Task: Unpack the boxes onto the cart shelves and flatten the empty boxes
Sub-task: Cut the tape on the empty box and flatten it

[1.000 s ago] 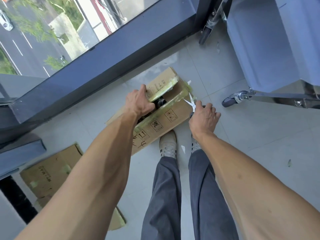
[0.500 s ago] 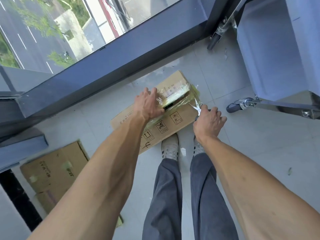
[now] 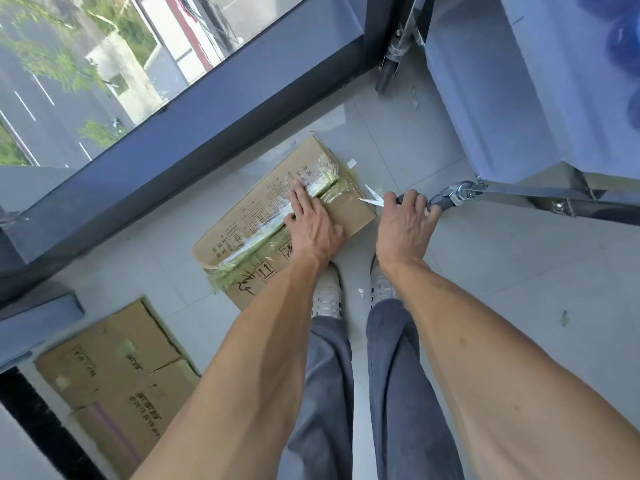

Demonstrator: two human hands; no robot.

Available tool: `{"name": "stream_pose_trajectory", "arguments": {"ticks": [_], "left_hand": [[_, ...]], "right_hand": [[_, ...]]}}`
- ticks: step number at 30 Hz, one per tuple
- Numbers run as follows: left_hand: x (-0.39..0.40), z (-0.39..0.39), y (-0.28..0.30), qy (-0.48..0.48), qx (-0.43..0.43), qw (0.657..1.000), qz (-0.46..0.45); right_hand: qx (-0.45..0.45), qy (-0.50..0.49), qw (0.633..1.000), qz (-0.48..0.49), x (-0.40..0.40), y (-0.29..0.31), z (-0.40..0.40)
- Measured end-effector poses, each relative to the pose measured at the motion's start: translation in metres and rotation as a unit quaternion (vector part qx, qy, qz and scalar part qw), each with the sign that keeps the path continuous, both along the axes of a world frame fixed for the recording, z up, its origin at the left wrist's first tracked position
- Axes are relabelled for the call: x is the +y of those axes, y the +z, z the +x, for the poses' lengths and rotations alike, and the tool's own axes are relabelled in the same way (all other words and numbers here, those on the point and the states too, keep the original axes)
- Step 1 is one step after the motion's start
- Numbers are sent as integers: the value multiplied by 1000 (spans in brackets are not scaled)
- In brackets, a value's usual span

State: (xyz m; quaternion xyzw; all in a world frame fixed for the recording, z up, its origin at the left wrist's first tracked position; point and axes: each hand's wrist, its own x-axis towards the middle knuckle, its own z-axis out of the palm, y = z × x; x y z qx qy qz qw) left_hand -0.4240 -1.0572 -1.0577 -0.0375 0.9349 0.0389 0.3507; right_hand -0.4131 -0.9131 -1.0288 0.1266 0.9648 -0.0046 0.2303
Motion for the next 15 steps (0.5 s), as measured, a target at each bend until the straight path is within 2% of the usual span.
{"name": "stream_pose_trajectory", "arguments": {"ticks": [4, 8, 12, 15], "left_hand": [[2, -3, 0, 43, 23, 998, 26], [2, -9, 1, 65, 39, 997, 25], [1, -5, 1, 66, 43, 996, 36], [2, 0, 2, 59, 47, 996, 39]], "right_hand": [[7, 54, 998, 8, 4, -5, -3], [40, 30, 999, -1, 4, -10, -7], [37, -173, 981, -78, 12, -9, 1], [-17, -326, 914, -241, 13, -8, 3]]}}
